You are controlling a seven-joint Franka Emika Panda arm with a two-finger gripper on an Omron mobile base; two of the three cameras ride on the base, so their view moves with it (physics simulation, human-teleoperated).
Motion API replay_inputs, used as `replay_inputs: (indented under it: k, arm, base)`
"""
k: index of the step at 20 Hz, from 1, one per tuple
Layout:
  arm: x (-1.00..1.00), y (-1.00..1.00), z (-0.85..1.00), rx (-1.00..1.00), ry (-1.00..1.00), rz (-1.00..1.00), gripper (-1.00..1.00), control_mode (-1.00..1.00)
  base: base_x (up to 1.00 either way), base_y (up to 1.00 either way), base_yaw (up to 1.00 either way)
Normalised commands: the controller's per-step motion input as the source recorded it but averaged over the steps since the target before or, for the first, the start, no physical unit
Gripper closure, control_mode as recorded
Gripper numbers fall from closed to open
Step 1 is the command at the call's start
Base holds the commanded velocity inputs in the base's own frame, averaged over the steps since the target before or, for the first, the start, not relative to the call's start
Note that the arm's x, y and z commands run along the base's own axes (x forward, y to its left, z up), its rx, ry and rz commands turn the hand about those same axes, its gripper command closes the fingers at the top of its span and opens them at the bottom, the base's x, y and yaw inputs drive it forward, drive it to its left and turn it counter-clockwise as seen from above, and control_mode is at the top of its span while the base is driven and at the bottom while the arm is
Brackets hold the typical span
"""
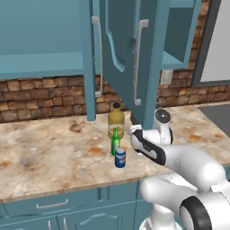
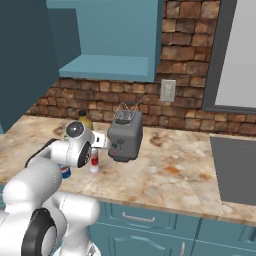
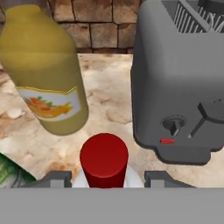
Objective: Sort all alcoholic drinks to one cabinet, and non-alcoholic drinks to the other.
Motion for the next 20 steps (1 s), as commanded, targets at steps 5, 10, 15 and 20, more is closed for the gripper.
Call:
replay_inputs:
  k: [5,10,15,20]
  arm:
    - [0.00,0.00,0.06,0.00,-0.02,0.00,1.00,-1.00]
    - [-0.33,0.00,0.69,0.01,0.00,0.00,1.00,-1.00]
    - [-0.46,0.00,0.96,0.00,0.00,0.01,1.00,-1.00]
    - [-0.41,-0.03,0.97,0.00,0.00,0.03,1.00,-1.00]
  base:
    - [0.00,0.00,0.00]
    - [0.00,0.00,0.00]
    - [0.00,0.00,0.00]
    - [0.00,0.00,0.00]
